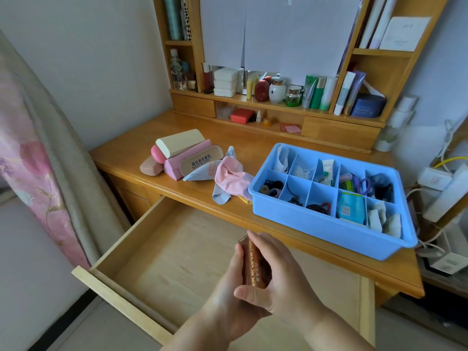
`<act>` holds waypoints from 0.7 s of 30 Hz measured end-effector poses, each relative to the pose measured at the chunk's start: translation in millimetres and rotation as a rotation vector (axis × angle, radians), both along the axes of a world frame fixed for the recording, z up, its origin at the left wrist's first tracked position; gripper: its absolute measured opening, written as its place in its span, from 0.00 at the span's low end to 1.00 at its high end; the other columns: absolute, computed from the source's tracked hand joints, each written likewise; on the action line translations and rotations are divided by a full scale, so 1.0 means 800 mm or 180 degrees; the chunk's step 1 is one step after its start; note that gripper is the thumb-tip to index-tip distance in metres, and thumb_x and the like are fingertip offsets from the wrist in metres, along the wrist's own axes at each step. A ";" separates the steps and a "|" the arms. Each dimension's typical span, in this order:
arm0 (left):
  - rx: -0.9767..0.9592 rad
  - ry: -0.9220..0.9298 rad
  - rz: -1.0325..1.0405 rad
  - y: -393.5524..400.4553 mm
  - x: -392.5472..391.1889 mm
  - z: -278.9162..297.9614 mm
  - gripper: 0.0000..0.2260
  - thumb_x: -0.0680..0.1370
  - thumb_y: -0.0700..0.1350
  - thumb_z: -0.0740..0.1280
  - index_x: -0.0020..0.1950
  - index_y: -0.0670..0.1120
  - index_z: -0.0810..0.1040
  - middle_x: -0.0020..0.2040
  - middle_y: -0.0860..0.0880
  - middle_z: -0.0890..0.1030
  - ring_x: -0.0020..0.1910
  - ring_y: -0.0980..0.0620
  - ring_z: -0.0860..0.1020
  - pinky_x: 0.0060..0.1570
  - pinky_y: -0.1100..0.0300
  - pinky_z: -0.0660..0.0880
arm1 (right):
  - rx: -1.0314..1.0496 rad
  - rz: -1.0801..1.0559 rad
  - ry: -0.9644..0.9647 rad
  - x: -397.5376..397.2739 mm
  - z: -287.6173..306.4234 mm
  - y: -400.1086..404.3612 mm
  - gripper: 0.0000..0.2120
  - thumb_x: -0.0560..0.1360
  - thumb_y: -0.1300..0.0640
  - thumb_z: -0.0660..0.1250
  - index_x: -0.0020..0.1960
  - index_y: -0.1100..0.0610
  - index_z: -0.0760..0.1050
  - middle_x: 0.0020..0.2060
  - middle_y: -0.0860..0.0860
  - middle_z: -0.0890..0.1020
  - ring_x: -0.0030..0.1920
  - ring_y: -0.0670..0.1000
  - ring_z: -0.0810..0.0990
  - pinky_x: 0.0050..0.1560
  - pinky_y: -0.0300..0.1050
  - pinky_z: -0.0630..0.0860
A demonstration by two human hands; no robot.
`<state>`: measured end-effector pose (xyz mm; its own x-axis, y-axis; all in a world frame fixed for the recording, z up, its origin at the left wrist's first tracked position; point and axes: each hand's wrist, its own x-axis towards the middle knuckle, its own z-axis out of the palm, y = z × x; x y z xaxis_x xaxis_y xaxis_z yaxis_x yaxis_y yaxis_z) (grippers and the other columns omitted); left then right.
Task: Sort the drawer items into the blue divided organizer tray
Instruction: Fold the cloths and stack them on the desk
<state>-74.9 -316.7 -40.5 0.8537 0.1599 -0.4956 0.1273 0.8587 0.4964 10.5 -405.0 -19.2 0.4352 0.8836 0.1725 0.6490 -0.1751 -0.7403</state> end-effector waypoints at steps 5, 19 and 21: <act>0.0067 -0.0072 -0.0005 -0.003 -0.004 0.000 0.25 0.73 0.67 0.57 0.55 0.52 0.82 0.57 0.44 0.82 0.56 0.44 0.81 0.48 0.46 0.78 | -0.0323 0.0197 -0.0509 0.008 0.000 0.001 0.50 0.59 0.18 0.54 0.75 0.41 0.51 0.65 0.26 0.51 0.66 0.26 0.47 0.65 0.24 0.46; 0.2581 0.0202 0.0558 0.076 0.036 0.057 0.11 0.75 0.43 0.70 0.56 0.48 0.77 0.46 0.44 0.84 0.42 0.50 0.83 0.37 0.57 0.79 | -0.0047 0.0424 -0.1076 0.071 0.062 0.059 0.48 0.60 0.36 0.74 0.74 0.41 0.55 0.69 0.35 0.58 0.70 0.37 0.56 0.70 0.39 0.59; 0.2535 0.0193 0.0933 0.109 0.060 0.069 0.06 0.78 0.41 0.66 0.54 0.46 0.78 0.45 0.43 0.84 0.40 0.51 0.83 0.36 0.57 0.79 | 0.0304 0.0086 -0.1015 0.092 0.083 0.072 0.42 0.65 0.38 0.71 0.74 0.41 0.57 0.70 0.36 0.58 0.71 0.37 0.54 0.70 0.38 0.55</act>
<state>-27.1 -229.9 15.0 0.6989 0.6908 -0.1851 0.0003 0.2586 0.9660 84.0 -347.4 47.0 0.3225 0.8674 0.3789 0.8542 -0.0943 -0.5113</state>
